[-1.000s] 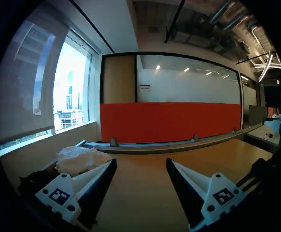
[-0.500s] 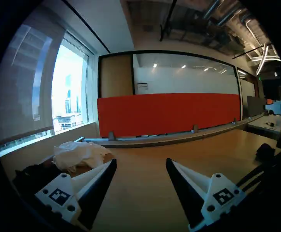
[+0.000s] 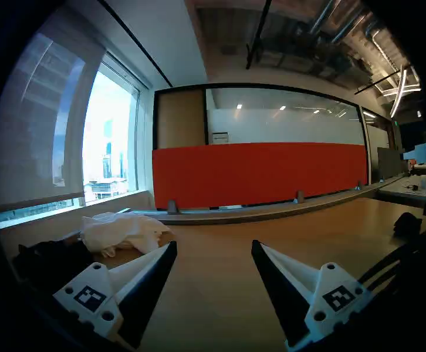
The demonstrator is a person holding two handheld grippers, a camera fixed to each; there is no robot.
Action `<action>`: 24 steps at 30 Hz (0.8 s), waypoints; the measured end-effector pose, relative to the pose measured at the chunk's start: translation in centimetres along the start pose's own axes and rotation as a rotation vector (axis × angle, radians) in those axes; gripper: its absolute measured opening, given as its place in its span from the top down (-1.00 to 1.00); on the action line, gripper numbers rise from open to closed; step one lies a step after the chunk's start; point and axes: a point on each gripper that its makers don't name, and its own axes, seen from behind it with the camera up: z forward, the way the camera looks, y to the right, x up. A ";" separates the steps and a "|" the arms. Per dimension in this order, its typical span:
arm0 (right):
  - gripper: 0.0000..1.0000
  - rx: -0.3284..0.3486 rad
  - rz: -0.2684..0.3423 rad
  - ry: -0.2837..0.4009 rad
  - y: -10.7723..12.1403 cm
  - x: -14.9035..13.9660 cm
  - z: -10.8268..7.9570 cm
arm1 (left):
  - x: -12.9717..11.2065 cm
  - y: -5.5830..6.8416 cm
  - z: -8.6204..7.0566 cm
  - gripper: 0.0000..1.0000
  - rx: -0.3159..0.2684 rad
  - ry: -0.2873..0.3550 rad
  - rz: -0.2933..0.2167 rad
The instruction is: Fold towel
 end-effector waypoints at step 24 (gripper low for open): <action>-1.00 -0.001 0.000 0.005 1.5 -1.6 1.2 | -2.6 1.1 0.3 -0.88 0.026 0.033 -0.004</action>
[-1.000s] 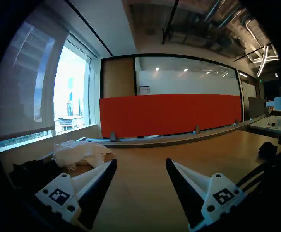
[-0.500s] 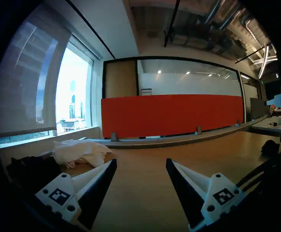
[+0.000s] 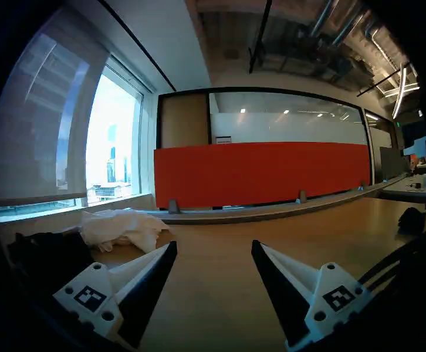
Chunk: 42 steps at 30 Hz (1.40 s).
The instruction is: Fold towel
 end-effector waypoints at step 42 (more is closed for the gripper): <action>-1.00 -0.016 0.010 0.053 2.7 -3.6 -0.1 | -1.3 -0.3 0.1 -0.89 -0.016 -0.037 -0.045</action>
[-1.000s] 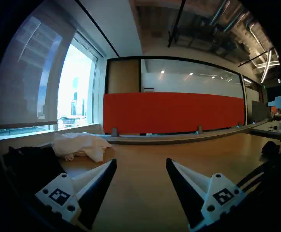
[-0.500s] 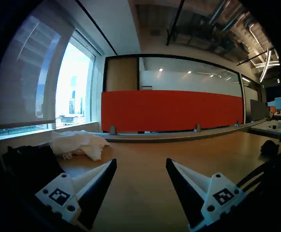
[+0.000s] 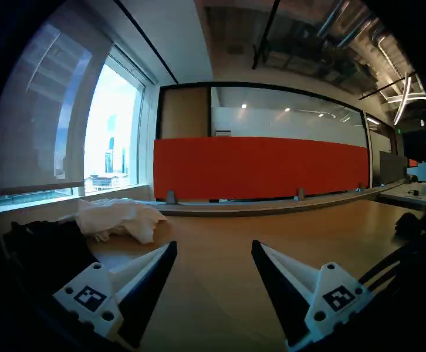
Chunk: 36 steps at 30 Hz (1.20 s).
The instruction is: Fold towel
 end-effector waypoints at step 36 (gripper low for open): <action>-1.00 0.020 0.021 -0.002 -0.7 -7.2 0.8 | -0.1 0.0 0.0 -0.89 0.000 0.001 0.000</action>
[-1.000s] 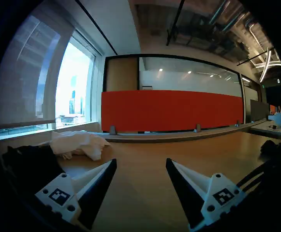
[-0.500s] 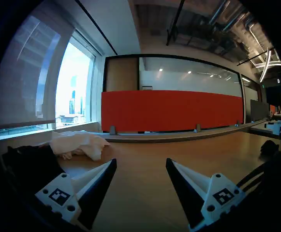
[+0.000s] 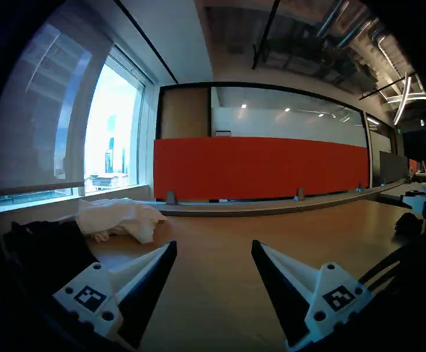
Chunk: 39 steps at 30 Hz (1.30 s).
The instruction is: Fold towel
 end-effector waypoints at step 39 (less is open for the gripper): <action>-1.00 0.012 0.013 -0.002 -0.1 -0.3 -0.2 | 0.2 -0.1 0.0 -0.89 0.001 -0.002 0.001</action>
